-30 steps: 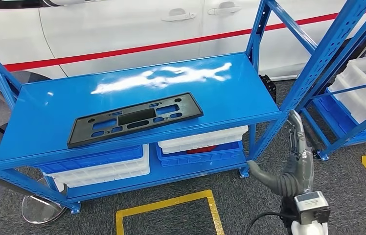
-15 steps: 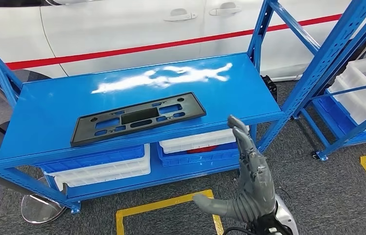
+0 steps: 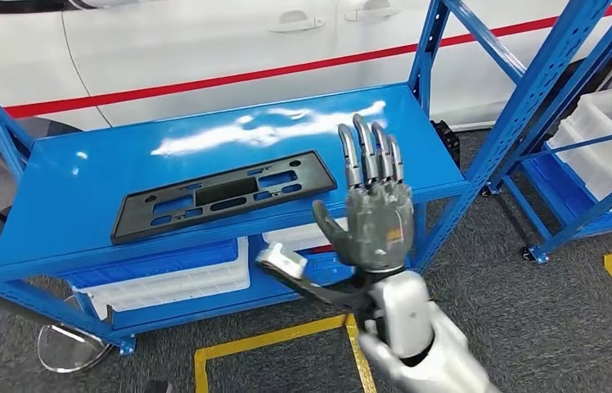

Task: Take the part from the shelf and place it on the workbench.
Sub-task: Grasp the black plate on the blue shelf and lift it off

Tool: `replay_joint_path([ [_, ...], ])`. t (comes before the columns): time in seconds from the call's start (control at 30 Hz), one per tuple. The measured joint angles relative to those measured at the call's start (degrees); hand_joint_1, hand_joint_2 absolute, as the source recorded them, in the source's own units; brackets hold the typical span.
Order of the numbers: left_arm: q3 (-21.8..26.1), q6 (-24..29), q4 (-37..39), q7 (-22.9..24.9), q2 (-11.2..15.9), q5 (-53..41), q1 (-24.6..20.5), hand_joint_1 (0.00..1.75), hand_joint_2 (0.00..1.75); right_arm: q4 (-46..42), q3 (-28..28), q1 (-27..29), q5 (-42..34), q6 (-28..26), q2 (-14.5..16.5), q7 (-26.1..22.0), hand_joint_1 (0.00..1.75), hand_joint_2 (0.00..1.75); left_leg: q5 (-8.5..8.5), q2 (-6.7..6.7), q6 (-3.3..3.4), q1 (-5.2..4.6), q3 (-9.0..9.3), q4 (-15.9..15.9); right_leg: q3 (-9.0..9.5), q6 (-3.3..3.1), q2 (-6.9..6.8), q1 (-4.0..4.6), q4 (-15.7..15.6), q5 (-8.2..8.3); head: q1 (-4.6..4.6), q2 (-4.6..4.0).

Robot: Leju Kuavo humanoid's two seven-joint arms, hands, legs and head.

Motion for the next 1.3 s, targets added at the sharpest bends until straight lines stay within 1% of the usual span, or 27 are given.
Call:
replay_joint_path([
  [0.03, -0.4, 0.0, 0.0, -0.1, -0.1, -0.2, -0.1, 0.00, 0.00, 3.9, 5.9, -1.5, 4.8, -1.5, 0.0, 5.8, 0.00, 1.75, -0.17, -0.12, -0.29, 0.12, 0.01, 0.2, 0.06, -0.34, -0.16, 0.01, -0.2, 0.06, -0.07, 0.00],
  [0.07, -0.7, -0.1, 0.0, -0.2, -0.1, -0.3, 0.0, 0.00, 0.00, 7.9, 11.7, -2.6, 6.9, -2.8, 0.0, 8.8, 0.00, 1.75, -0.74, -0.21, -0.57, 0.21, -0.35, 1.1, 0.14, -0.68, -0.28, -0.04, -0.3, 0.10, -0.24, 0.00],
  [0.13, -1.3, -0.2, 0.1, -0.4, -0.2, -0.4, 0.1, 0.00, 0.00, 16.0, 19.4, -3.7, 6.1, -5.7, 0.2, 6.8, 0.00, 1.75, -3.58, -0.26, -0.99, 0.28, -3.10, 6.5, 0.25, -1.20, -0.53, -0.02, -0.4, 0.06, -0.70, 0.00],
  [0.2, -1.8, -0.2, 0.2, -0.6, -0.2, -0.3, 0.2, 0.00, 0.00, 24.3, 21.4, -4.0, 5.4, -9.1, 1.0, 2.4, 0.00, 1.75, -6.40, -0.25, -1.14, 0.28, -7.26, 14.2, 0.26, -1.50, -0.72, 0.22, -0.4, -0.09, -0.85, 0.00],
  [0.23, -2.1, -0.3, 0.2, -0.6, -0.2, -0.3, 0.3, 0.00, 0.00, 28.5, 21.1, -4.0, 5.1, -10.4, 1.8, -0.1, 0.00, 1.75, -6.53, -0.25, -1.10, 0.27, -8.57, 16.3, 0.33, -1.61, -0.76, 0.32, -0.4, -0.17, -0.84, 0.00],
  [0.27, -2.4, -0.3, 0.3, -0.7, -0.2, -0.3, 0.4, 0.00, 0.00, 32.3, 20.4, -3.9, 5.0, -11.1, 2.6, -2.3, 0.00, 1.75, -5.51, -0.25, -0.97, 0.27, -8.83, 16.2, 0.45, -1.68, -0.73, 0.40, -0.4, -0.23, -0.85, 0.00],
  [0.3, -2.6, -0.4, 0.3, -0.7, -0.2, -0.3, 0.4, 0.00, 0.00, 36.0, 19.8, -4.0, 4.9, -11.4, 3.6, -4.1, 0.00, 1.75, -3.46, -0.25, -0.75, 0.26, -7.98, 13.8, 0.63, -1.74, -0.66, 0.46, -0.4, -0.30, -0.85, 0.00],
  [0.33, -2.8, -0.5, 0.3, -0.7, -0.2, -0.4, 0.4, 0.00, 0.00, 39.2, 19.4, -4.1, 4.9, -11.5, 4.5, -5.3, 0.00, 1.75, -1.05, -0.25, -0.44, 0.23, -6.36, 9.8, 0.80, -1.73, -0.56, 0.49, -0.4, -0.38, -0.85, 0.00],
  [0.4, -3.2, -0.6, 0.4, -0.7, -0.1, -0.6, 0.2, 0.00, 0.00, 44.7, 19.2, -4.6, 4.9, -11.6, 6.4, -6.1, 0.00, 1.75, 1.79, -0.27, 0.21, -0.02, -3.47, 2.9, 0.84, -1.47, -0.37, 0.71, -0.3, -0.50, -0.85, 0.00],
  [0.43, -3.3, -0.6, 0.5, -0.7, -0.1, -0.7, 0.1, 0.00, 0.00, 46.7, 19.2, -4.8, 4.9, -11.6, 7.2, -6.2, 0.00, 1.75, 2.09, -0.28, 0.45, -0.17, -2.86, 1.3, 0.72, -1.23, -0.33, 0.77, -0.3, -0.50, -0.85, 0.00],
  [0.53, -3.8, -0.7, 0.5, -0.6, -0.1, -0.8, 0.0, 0.00, 0.00, 51.3, 19.2, -5.1, 4.9, -11.6, 9.0, -6.4, 0.00, 1.75, 2.08, -0.34, 1.10, -0.18, -2.68, 0.5, 0.58, -0.29, -0.33, 0.74, -0.3, -0.54, -0.84, 0.00],
  [0.57, -3.9, -0.7, 0.5, -0.6, -0.1, -0.8, 0.0, 0.00, 0.00, 52.5, 19.2, -5.1, 4.9, -11.6, 9.6, -6.9, 0.00, 1.75, 2.24, -0.32, 1.43, -0.03, -2.56, 0.2, 0.37, 0.01, -0.33, 0.72, 0.3, -1.05, -0.80, 0.00],
  [0.63, -4.1, -0.7, 0.5, -0.6, -0.1, -0.9, -0.1, 0.00, 0.00, 54.9, 18.7, -5.2, 4.9, -11.8, 10.8, -9.7, 0.00, 1.75, 2.51, -0.22, 1.98, 0.20, -2.38, -0.2, -1.69, 0.46, -0.28, 0.65, 5.0, -3.85, -0.65, 0.00],
  [0.7, -4.2, -0.7, 0.5, -0.5, -0.1, -0.9, -0.3, 0.00, 0.00, 56.9, 17.3, -5.1, 4.9, -12.0, 11.5, -13.2, 0.00, 1.75, 2.51, -0.25, 2.19, 0.10, -2.41, -0.2, -5.33, 0.68, -0.26, 0.63, 12.4, -7.18, -0.54, 0.00],
  [0.73, -4.2, -0.7, 0.5, -0.5, -0.1, -0.9, -0.3, 0.00, 0.00, 57.8, 16.5, -5.1, 4.9, -12.1, 11.8, -14.4, 0.00, 1.75, 2.47, -0.29, 2.22, 0.06, -2.41, -0.1, -6.62, 0.74, -0.27, 0.63, 14.9, -7.76, -0.54, 0.00],
  [0.77, -4.3, -0.7, 0.5, -0.5, -0.1, -0.9, -0.3, 0.00, 0.00, 58.5, 15.8, -5.0, 4.9, -12.1, 11.9, -15.0, 0.00, 1.75, 2.41, -0.33, 2.23, 0.03, -2.41, 0.0, -6.95, 0.72, -0.27, 0.64, 15.4, -7.19, -0.53, 0.00],
  [0.8, -4.3, -0.7, 0.5, -0.5, -0.1, -0.9, -0.3, 0.00, 0.00, 58.9, 15.2, -5.0, 4.9, -12.1, 12.1, -15.7, 0.00, 1.75, 2.33, -0.39, 2.18, 0.02, -2.38, 0.1, -6.12, 0.61, -0.27, 0.64, 13.4, -5.58, -0.51, 0.00],
  [0.87, -4.4, -0.7, 0.5, -0.6, -0.2, -0.8, -0.4, 0.00, 0.00, 59.4, 13.8, -4.9, 4.9, -12.2, 12.6, -17.1, 0.00, 1.75, 2.08, -0.47, 1.92, -0.05, -2.32, 0.4, -2.42, 0.12, -0.27, 0.73, 5.7, -1.79, -0.51, 0.00],
  [0.9, -4.4, -0.8, 0.5, -0.6, -0.2, -0.8, -0.4, 0.00, 0.00, 59.4, 13.1, -4.8, 4.9, -12.2, 12.9, -17.6, 0.00, 1.75, 1.97, -0.49, 1.71, -0.15, -2.34, 0.5, -0.90, -0.14, -0.26, 0.80, 2.4, -0.61, -0.52, 0.00],
  [0.93, -4.4, -1.0, 0.5, -0.6, -0.2, -0.6, -0.4, 0.00, 0.00, 59.4, 12.3, -4.7, 4.9, -12.3, 13.2, -18.1, 0.00, 1.75, 1.90, -0.50, 1.47, -0.24, -2.38, 0.6, -0.05, -0.36, -0.26, 0.89, 0.5, -0.14, -0.55, 0.00],
  [1.03, -4.2, -2.6, 0.5, -0.6, -0.2, 0.6, -0.4, 0.00, 0.00, 58.5, 10.1, -4.1, 4.9, -12.5, 13.9, -19.4, 0.00, 1.75, 1.68, -0.46, 0.49, -0.26, -2.42, 0.5, 0.21, -1.08, -0.24, 0.98, -0.5, -0.13, -0.54, 0.00],
  [1.1, -4.0, -3.3, 0.5, -0.6, -0.1, 1.1, -0.4, 0.00, 0.00, 56.7, 8.3, -3.6, 4.9, -12.6, 14.2, -20.5, 0.00, 1.75, 0.35, -0.43, -0.20, -0.11, -3.13, 2.4, 0.65, -1.68, -0.25, 0.72, -1.0, -0.09, -0.70, 0.00],
  [1.13, -3.9, -3.5, 0.5, -0.6, -0.1, 1.3, -0.3, 0.00, 0.00, 55.7, 7.3, -3.3, 4.9, -12.6, 14.4, -21.2, 0.00, 1.75, -1.07, -0.42, -0.48, -0.01, -4.31, 5.1, 0.90, -1.92, -0.28, 0.60, -1.2, -0.12, -0.84, 0.00],
  [1.2, -3.7, -3.8, 0.5, -0.5, 0.0, 1.6, -0.2, 0.00, 0.00, 53.5, 5.0, -2.6, 4.9, -12.7, 14.8, -22.8, 0.00, 1.75, -4.28, -0.42, -0.90, 0.16, -8.05, 12.7, 1.20, -2.20, -0.33, 0.64, -1.2, -0.37, -1.02, 0.00],
  [1.23, -3.6, -3.8, 0.5, -0.4, 0.0, 1.7, 0.0, 0.00, 0.00, 52.4, 3.9, -2.0, 4.9, -12.7, 14.8, -23.6, 0.00, 1.75, -5.00, -0.42, -1.03, 0.22, -9.62, 15.6, 1.35, -2.24, -0.33, 0.68, -1.1, -0.53, -1.03, 0.00],
  [1.27, -3.5, -3.9, 0.5, -0.3, 0.0, 1.7, 0.1, 0.00, 0.00, 51.2, 2.8, -1.4, 4.9, -12.7, 14.9, -24.3, 0.00, 1.75, -4.63, -0.41, -1.08, 0.26, -10.32, 16.5, 1.54, -2.21, -0.31, 0.69, -1.1, -0.73, -1.02, 0.00],
  [1.3, -3.4, -4.0, 0.5, -0.2, 0.0, 1.7, 0.2, 0.00, 0.00, 50.0, 1.7, -0.8, 4.9, -12.7, 14.9, -25.0, 0.00, 1.75, -3.10, -0.41, -1.04, 0.28, -9.84, 15.2, 1.81, -2.14, -0.25, 0.69, -1.0, -0.97, -1.03, 0.00],
])
